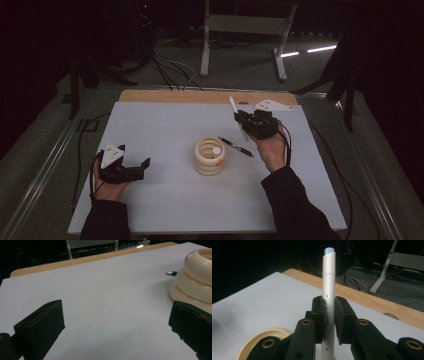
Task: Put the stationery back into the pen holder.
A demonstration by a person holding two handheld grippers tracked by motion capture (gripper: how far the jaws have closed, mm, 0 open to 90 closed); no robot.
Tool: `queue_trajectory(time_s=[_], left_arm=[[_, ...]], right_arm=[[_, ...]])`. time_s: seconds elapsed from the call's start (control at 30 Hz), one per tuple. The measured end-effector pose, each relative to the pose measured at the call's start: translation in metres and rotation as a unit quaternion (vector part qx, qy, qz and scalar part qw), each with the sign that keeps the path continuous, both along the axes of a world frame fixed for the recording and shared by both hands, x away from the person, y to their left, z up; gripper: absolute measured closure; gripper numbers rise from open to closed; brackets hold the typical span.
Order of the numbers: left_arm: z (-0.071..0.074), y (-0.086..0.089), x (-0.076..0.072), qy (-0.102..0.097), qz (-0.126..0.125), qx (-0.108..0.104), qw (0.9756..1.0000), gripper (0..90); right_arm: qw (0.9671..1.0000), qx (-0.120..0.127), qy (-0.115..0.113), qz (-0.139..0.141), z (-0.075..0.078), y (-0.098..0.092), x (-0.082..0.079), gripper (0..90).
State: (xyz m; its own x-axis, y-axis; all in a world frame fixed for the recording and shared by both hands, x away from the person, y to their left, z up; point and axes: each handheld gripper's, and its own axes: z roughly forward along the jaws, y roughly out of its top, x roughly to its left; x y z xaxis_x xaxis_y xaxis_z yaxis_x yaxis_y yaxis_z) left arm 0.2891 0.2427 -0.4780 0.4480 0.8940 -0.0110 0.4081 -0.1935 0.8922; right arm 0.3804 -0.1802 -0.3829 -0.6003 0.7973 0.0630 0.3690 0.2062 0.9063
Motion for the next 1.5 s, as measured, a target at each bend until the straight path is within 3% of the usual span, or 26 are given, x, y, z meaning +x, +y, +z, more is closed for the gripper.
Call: queue_trajectory(time_s=[0.23, 1.5], left_arm=[[0.0, 0.0, 0.0, 0.001, -0.001, -0.003, 1.0, 0.5], [0.0, 0.002, 0.0, 0.001, -0.002, -0.013, 0.9999, 0.5]], right_arm=[[0.9998, 0.001, -0.009, 0.015, -0.001, 0.009, 0.001, 79.2], [0.9977, 0.025, -0.004, 0.063, -0.008, 0.059, -0.004, 79.0]])
